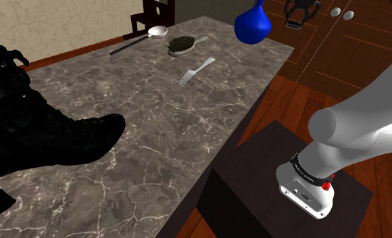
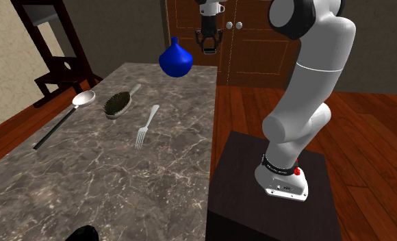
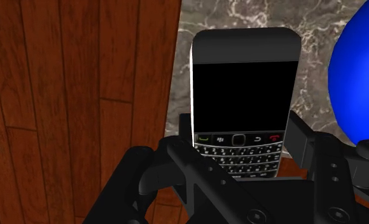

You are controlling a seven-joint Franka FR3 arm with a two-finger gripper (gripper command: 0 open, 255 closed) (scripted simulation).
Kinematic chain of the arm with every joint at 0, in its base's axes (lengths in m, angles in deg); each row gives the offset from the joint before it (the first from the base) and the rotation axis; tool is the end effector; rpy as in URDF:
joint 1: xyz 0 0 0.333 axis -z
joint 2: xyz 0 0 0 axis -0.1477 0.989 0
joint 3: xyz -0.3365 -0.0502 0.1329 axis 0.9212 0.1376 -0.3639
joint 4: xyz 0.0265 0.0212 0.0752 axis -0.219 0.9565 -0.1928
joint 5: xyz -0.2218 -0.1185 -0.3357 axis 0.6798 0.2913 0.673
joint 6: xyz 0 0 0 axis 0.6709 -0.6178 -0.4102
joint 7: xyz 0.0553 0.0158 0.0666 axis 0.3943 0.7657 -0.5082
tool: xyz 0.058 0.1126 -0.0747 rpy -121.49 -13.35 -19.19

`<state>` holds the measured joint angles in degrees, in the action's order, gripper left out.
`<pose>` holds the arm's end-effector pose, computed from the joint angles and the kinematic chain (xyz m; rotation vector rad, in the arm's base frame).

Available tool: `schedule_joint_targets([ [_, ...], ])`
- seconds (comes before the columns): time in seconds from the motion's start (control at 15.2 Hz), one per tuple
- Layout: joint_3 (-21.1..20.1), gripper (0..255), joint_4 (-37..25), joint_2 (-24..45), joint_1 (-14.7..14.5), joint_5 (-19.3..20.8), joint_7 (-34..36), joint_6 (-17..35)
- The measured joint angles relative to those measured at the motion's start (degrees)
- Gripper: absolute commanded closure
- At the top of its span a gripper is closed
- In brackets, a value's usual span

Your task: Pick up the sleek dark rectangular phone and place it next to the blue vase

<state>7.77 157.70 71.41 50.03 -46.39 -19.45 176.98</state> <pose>0.4772 -0.3728 0.5909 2.6361 -1.6373 -0.0007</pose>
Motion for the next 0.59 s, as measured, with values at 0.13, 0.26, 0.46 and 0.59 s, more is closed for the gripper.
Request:
schedule_joint_targets([
  [0.13,0.01,255,1.75,-0.12,0.01,0.0,0.05,1.62],
  [0.26,0.01,255,3.52,-0.23,0.01,0.01,0.11,3.28],
  [0.46,0.05,255,6.18,-0.63,0.06,-0.01,0.11,5.54],
  [0.59,0.12,255,7.74,-0.49,0.14,0.01,0.03,7.24],
])
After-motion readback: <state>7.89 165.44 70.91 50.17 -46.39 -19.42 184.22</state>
